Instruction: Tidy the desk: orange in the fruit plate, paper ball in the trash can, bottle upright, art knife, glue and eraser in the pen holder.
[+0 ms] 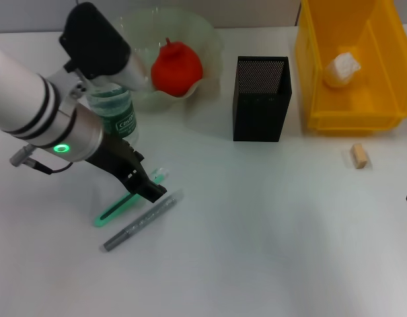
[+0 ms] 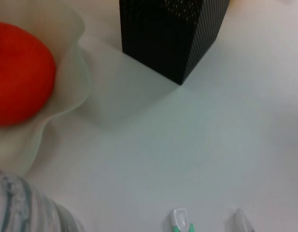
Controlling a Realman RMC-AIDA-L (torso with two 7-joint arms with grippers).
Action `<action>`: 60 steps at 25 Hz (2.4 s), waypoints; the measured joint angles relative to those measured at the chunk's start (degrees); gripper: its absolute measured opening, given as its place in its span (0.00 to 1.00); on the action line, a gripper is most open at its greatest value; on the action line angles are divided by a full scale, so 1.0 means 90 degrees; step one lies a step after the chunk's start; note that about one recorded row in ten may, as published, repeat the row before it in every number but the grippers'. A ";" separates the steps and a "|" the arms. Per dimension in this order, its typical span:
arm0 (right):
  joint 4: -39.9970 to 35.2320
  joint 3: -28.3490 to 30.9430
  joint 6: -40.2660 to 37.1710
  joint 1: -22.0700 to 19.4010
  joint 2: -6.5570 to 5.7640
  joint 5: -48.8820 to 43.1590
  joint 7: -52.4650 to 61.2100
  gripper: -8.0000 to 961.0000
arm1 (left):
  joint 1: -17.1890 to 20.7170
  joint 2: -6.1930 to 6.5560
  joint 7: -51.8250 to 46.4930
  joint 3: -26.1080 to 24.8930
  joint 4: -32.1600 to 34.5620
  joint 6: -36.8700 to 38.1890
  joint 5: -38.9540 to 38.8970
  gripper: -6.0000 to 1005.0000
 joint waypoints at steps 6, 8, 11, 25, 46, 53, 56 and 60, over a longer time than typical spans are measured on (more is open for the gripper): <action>0.0016 0.0000 0.0002 0.0010 -0.0016 -0.0007 -0.0037 0.79 | -0.0138 -0.0010 -0.0661 0.0607 0.0085 -0.0084 0.0491 0.80; 0.0047 0.0000 0.0010 0.0020 -0.0017 -0.0008 -0.0055 0.79 | -0.0162 -0.0015 -0.0708 0.0662 0.0052 -0.0121 0.0519 0.80; 0.0062 0.0000 0.0013 0.0022 -0.0012 -0.0009 -0.0100 0.79 | -0.0178 -0.0016 -0.0751 0.0689 0.0040 -0.0212 0.0542 0.79; 0.0161 -0.0011 0.0012 0.0076 0.0011 -0.0009 -0.0130 0.79 | -0.0504 -0.0007 -0.0687 0.0718 -0.0789 -0.0607 0.0684 0.69; 0.0161 -0.0088 0.0052 0.0082 0.0010 -0.0014 -0.0088 0.79 | -0.0639 -0.0013 -0.0686 0.0802 -0.0978 -0.0587 0.0725 0.56; 0.0167 -0.0088 0.0074 0.0092 0.0010 -0.0018 -0.0084 0.79 | -0.0664 -0.0016 -0.0662 0.1046 -0.0984 -0.0546 0.0724 0.38; 0.0171 -0.0088 0.0074 0.0093 0.0010 -0.0019 -0.0082 0.79 | -0.0664 -0.0016 -0.0662 0.1046 -0.0984 -0.0546 0.0724 0.31; 0.0180 -0.0087 0.0074 0.0100 0.0010 -0.0019 -0.0078 0.79 | -0.0573 -0.0012 -0.0682 0.1041 -0.0764 -0.0548 0.0724 0.24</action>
